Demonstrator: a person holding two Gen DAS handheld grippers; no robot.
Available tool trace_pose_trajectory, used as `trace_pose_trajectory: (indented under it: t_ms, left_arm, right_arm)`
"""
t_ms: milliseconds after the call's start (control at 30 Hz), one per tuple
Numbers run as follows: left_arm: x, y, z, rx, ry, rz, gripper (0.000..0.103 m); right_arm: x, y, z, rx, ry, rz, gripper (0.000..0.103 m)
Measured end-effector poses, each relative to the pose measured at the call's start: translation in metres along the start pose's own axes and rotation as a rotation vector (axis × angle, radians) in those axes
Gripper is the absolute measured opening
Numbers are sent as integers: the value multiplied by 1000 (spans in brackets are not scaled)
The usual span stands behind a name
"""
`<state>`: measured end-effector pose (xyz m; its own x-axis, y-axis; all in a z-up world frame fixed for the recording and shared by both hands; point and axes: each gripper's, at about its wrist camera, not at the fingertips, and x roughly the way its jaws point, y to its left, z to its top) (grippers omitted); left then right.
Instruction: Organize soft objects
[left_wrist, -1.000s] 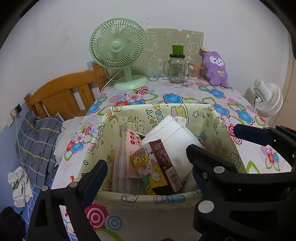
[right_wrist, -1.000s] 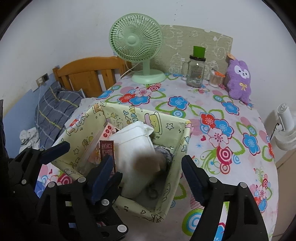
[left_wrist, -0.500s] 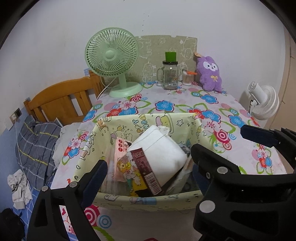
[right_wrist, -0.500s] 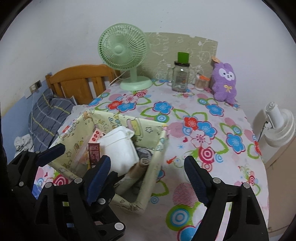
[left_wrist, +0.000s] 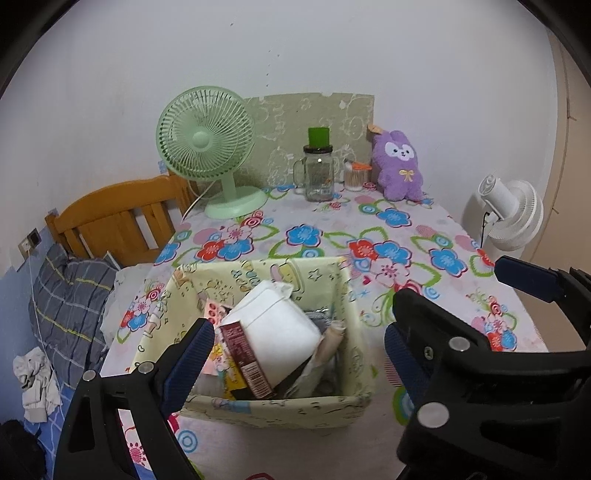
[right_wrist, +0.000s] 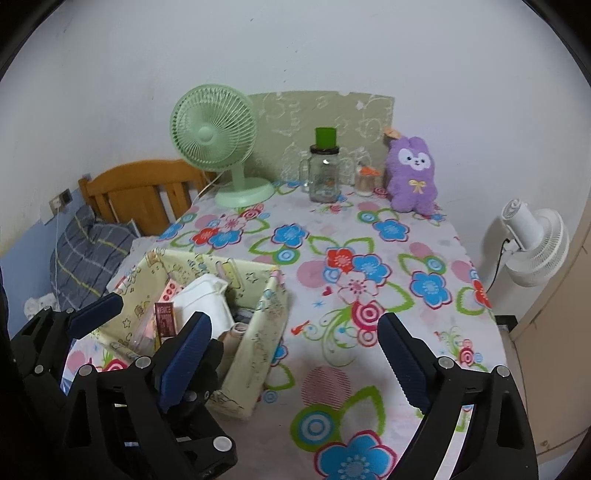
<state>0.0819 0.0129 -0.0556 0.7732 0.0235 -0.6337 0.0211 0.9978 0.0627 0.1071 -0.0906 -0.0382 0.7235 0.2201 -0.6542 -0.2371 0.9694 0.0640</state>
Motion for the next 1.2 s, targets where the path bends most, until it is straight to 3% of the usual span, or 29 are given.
trace_pose_trajectory:
  t_ms: [100, 467, 633, 1200]
  left_arm:
    - [-4, -5, 5, 2, 9, -21, 95]
    - [-35, -34, 15, 30, -71, -13, 95]
    - [-54, -44, 17, 36, -115, -4, 100]
    - [-96, -47, 12, 39, -197, -6, 103]
  right_arm:
    - [-10, -10, 0, 14, -22, -10, 93]
    - [-49, -49, -3, 81, -94, -47, 94]
    - [-72, -64, -8, 104, -139, -70, 94]
    - [-130, -91, -29, 188, -251, -157, 99]
